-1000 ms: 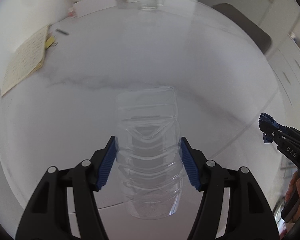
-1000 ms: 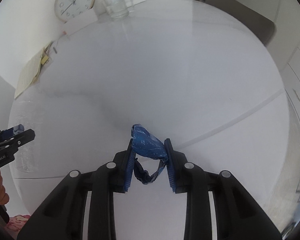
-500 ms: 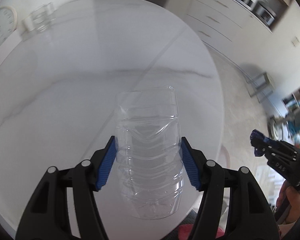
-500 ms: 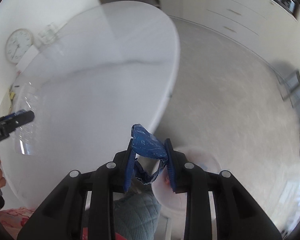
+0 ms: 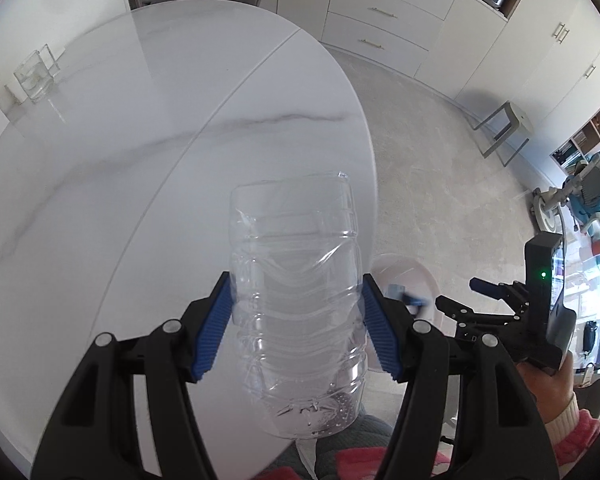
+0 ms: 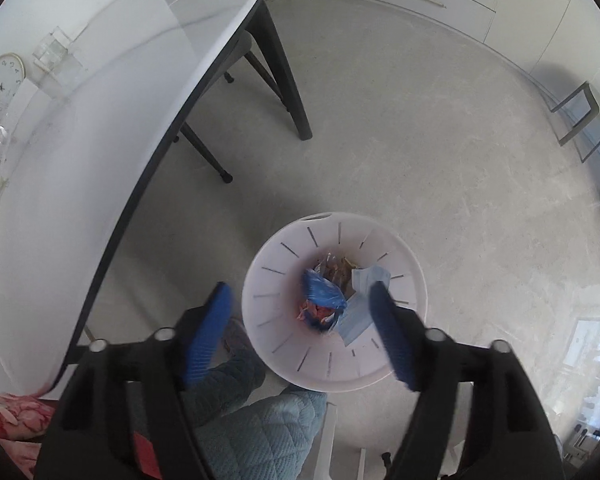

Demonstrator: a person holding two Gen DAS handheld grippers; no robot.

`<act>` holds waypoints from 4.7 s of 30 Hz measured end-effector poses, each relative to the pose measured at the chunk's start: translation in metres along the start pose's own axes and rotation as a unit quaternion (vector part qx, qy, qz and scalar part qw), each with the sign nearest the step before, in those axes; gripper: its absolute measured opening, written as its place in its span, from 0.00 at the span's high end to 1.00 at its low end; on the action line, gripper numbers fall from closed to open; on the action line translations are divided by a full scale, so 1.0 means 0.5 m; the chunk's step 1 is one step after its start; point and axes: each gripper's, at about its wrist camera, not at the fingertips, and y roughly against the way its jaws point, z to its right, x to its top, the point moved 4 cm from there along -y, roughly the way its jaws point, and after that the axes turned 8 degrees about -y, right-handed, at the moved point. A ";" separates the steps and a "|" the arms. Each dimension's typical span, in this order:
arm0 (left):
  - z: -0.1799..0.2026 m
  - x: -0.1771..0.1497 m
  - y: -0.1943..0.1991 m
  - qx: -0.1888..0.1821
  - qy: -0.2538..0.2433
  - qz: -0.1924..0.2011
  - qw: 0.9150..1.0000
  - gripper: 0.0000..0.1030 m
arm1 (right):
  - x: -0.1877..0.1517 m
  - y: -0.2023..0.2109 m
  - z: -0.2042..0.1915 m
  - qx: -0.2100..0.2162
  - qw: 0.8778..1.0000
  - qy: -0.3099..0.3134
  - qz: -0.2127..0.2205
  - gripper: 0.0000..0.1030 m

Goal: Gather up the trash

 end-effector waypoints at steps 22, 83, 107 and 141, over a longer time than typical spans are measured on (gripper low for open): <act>0.379 -0.011 -0.159 -0.076 -0.107 -0.072 0.989 0.40 | 0.005 0.160 0.221 -0.026 0.997 -0.011 0.066 0.03; -0.156 -0.076 0.201 0.173 0.147 0.072 0.971 0.23 | 0.108 0.279 -0.382 0.077 0.962 0.232 0.123 0.03; -0.131 -0.024 0.537 0.281 0.193 0.227 0.912 0.08 | 0.134 0.631 -0.479 0.161 0.901 0.294 0.274 0.02; -0.130 -0.060 0.510 0.255 0.219 0.209 0.918 0.08 | 0.119 0.605 -0.466 0.143 0.915 0.279 0.255 0.02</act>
